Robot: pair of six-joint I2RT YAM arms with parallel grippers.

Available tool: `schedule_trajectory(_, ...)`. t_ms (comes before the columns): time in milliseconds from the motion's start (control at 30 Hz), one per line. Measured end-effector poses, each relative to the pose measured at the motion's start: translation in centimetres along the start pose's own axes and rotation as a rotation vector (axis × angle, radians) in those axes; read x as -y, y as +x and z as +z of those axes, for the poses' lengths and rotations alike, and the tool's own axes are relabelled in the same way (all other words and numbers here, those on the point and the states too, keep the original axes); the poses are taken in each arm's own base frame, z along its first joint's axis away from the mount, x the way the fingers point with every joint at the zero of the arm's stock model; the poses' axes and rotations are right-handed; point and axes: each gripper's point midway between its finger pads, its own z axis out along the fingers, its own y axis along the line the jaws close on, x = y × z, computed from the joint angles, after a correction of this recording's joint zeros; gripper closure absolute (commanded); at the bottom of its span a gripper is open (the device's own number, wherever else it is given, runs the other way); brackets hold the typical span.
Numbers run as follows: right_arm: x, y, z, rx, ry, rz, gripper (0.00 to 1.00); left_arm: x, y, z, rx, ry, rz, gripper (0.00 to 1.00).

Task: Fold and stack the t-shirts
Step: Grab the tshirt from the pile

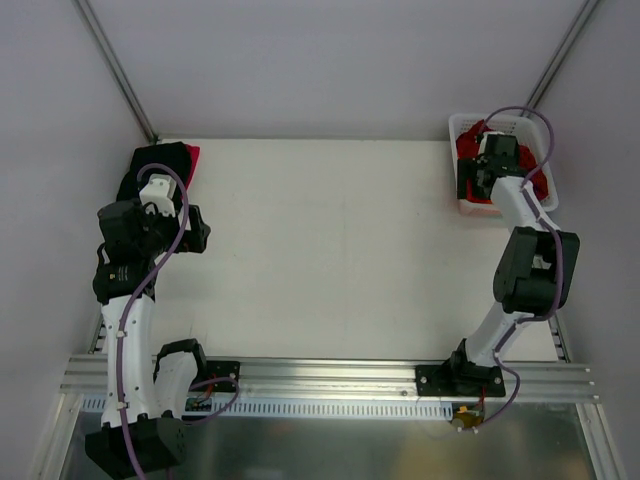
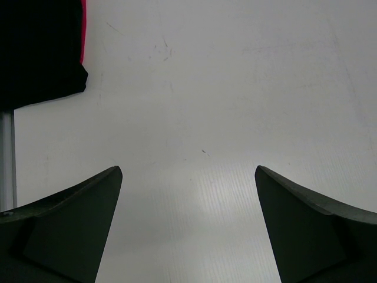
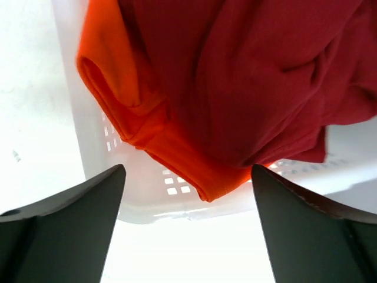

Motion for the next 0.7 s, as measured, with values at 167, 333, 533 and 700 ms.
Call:
schedule_trajectory(167, -0.7, -1.9, -1.1, 0.158, 0.094, -0.057, 0.03, 0.2, -0.1, -0.1, 0.004, 0.007, 0.004, 0.01)
schedule_trajectory(333, 0.1, -4.0, -2.0, 0.273, 0.12, -0.022, 0.02, 0.4, -0.2, -0.2, 0.011, 0.017, 0.007, 0.01)
schedule_trajectory(533, 2.7, -6.7, -1.0, 0.348, 0.249, 0.015, 0.05, 0.5, -0.2, -0.2, 0.011, 0.024, 0.007, 0.01)
schedule_trajectory(700, 4.6, -6.7, 2.8, 0.299, 0.298, 0.024, 0.06, 0.5, -0.2, -0.2, 0.01, 0.028, 0.009, 0.01)
